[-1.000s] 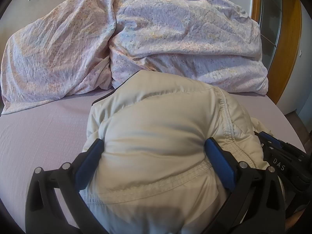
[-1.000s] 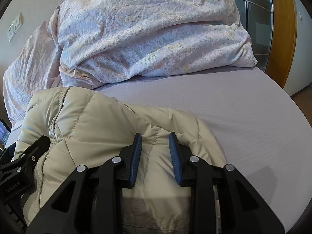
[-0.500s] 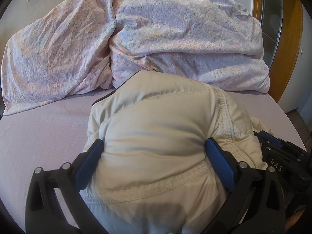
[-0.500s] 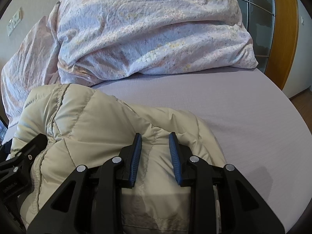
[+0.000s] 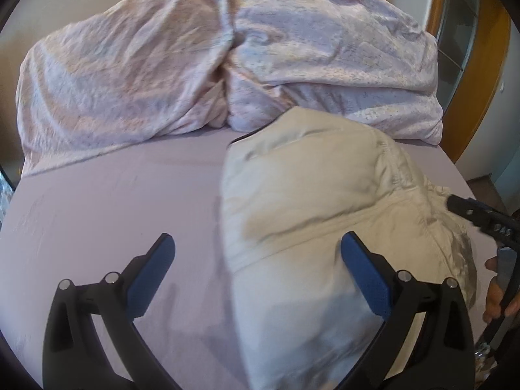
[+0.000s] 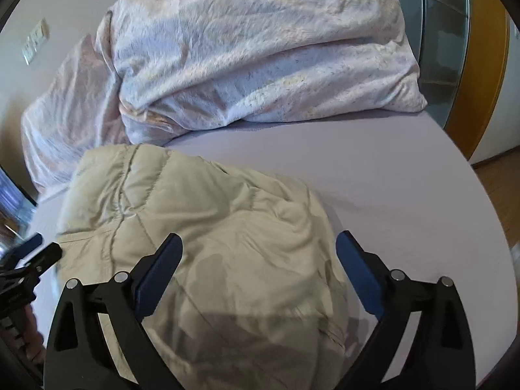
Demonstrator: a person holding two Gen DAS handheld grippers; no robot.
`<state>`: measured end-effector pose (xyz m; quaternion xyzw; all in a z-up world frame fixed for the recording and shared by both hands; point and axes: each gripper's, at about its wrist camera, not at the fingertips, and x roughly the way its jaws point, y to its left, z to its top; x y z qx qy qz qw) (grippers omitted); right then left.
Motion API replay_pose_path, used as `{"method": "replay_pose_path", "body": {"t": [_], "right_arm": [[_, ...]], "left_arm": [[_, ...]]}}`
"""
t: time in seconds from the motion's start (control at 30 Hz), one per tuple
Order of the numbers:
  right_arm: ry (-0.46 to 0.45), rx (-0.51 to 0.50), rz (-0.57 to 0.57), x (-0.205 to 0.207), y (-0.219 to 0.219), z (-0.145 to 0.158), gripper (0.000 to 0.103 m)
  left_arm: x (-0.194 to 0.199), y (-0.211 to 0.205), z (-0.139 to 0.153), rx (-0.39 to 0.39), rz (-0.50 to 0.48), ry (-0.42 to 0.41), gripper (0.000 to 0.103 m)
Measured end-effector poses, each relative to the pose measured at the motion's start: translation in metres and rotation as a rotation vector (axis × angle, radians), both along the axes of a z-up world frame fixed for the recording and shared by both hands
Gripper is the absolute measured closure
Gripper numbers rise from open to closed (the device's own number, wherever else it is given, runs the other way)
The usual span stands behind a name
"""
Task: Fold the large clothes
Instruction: 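Grasp the beige jacket bundle edges with both tools and lift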
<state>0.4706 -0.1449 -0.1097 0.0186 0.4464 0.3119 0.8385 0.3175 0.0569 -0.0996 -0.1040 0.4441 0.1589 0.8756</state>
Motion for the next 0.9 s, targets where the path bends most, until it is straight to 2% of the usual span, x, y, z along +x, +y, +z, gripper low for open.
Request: {"method": "replay_pose_path", "body": {"t": [0.2, 0.37, 0.47, 0.7, 0.83, 0.9], "right_arm": [[0.285, 0.13, 0.016, 0.023, -0.042, -0.022, 0.001], [0.499, 0.209, 0.063, 0.034, -0.052, -0.051, 0.001], [0.564, 0.214, 0.08, 0.035, -0.053, -0.065, 0.001], [0.737, 0.308, 0.108, 0.038, -0.047, -0.093, 0.001], [0.78, 0.361, 0.149, 0.033, -0.037, -0.097, 0.001], [0.759, 0.343, 0.165, 0.03, -0.027, -0.093, 0.001]], "left_arm": [[-0.009, 0.021, -0.005, -0.086, -0.02, 0.037, 0.002], [-0.009, 0.026, -0.011, -0.165, -0.05, 0.046, 0.002], [-0.009, 0.028, -0.013, -0.188, -0.053, 0.049, 0.002], [-0.007, 0.031, -0.015, -0.215, -0.073, 0.06, 0.002], [-0.006, 0.031, -0.017, -0.221, -0.08, 0.066, 0.002], [-0.005, 0.031, -0.018, -0.221, -0.085, 0.068, 0.002]]}}
